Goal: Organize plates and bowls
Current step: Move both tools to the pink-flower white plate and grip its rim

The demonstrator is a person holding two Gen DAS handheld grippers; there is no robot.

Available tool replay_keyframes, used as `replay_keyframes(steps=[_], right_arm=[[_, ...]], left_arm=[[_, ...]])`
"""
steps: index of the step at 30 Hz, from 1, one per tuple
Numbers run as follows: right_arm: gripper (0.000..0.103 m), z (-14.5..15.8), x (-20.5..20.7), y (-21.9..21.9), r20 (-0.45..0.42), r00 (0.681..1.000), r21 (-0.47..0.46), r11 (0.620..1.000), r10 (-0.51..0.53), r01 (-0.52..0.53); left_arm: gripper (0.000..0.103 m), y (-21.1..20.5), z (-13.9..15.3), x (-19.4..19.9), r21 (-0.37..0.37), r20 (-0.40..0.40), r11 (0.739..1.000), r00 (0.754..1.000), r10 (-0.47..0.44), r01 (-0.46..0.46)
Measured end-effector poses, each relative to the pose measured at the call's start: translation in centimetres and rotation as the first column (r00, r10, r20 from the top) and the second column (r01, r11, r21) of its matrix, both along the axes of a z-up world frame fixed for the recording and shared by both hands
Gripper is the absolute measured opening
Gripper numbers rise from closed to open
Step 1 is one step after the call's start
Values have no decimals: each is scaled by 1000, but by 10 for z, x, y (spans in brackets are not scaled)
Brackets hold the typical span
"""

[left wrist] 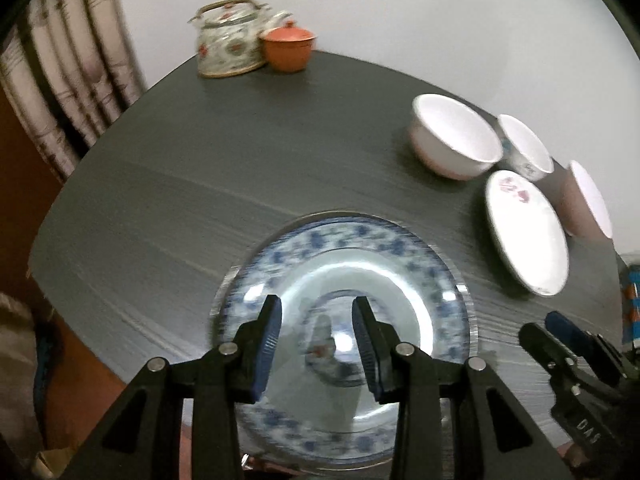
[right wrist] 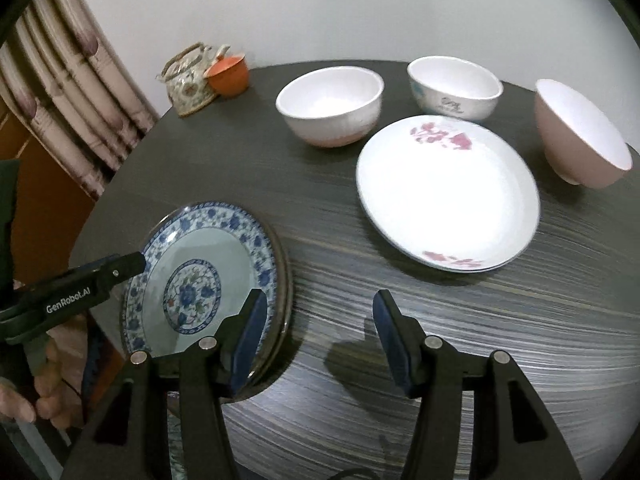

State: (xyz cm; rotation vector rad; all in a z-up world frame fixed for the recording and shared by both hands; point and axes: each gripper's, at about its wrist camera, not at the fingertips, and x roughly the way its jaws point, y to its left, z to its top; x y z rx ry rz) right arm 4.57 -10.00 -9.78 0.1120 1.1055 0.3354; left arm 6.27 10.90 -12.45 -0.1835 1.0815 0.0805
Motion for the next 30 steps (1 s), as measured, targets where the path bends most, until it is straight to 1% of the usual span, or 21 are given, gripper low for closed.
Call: replay_keyframes(steps=[3,7,10,11,14,18,22,24,27,30], right_arm=[[53,5,0,-9,35,999,-4,1000,-15,15],[53,9,0,-30,60,997,8,999,-48,48],[53,10,-1,-47,64,995,32,996,-83,81],[53,10,-1,-57,56,993,60,993,-103,99],[53,9,-1,-80,43,987,84,985,-157,153],[53,6,3,-109,36,979,110,974,-201,196],[53,2,12,-130,37,975,110,970,-220,215],[53,-1,18,-138,39,974,110,970,-223,217],[53,-8,29,-145,47,975,84,974,-217,212],[52,-16,40,-149,35,976,76,974,-216,213]], left_arm=[[37,-26,6,4,-6,12,999,999,-44,44],[37,-62,11,4,-6,32,994,994,-109,109],[37,-84,13,2,-14,40,989,988,-146,147],[37,-90,13,2,-19,44,987,986,-160,161],[37,-105,12,6,-18,52,982,981,-187,188],[37,-112,11,21,-50,62,977,977,-202,206],[37,-114,6,39,-87,71,975,977,-201,206],[37,-115,2,48,-83,59,978,981,-186,191],[37,-119,-4,60,-74,49,980,983,-179,183],[37,-127,-11,72,-66,44,980,981,-188,190]])
